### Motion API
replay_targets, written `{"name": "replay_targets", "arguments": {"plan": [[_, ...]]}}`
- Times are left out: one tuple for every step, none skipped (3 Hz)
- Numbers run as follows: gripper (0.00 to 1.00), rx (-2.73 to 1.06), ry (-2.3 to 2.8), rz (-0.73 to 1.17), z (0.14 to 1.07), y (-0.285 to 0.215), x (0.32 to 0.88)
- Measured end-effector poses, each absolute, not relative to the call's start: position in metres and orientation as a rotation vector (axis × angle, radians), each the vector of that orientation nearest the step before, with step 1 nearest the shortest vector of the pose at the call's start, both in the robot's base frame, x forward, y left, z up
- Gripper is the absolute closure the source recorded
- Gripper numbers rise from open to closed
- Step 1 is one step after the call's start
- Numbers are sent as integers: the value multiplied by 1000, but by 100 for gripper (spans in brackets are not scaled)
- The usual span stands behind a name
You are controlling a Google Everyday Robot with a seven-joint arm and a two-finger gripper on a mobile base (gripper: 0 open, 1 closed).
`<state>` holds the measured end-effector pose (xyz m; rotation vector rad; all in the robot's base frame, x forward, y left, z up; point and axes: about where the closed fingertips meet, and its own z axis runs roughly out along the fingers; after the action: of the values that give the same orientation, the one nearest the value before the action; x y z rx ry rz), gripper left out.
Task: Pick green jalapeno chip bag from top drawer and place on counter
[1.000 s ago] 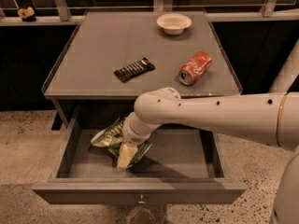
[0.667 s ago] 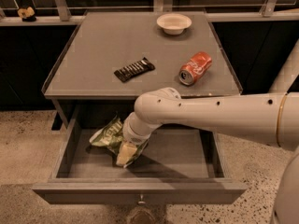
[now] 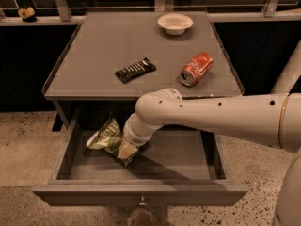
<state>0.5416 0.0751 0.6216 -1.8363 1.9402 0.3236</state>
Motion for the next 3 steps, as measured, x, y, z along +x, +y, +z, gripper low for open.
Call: {"name": "replay_targets", "arguments": {"plan": [[89,-1836,1940,324,622,75,542],[100,-1836,1940,324,622,75,542],[100,-1836,1940,324,622,75,541]]}}
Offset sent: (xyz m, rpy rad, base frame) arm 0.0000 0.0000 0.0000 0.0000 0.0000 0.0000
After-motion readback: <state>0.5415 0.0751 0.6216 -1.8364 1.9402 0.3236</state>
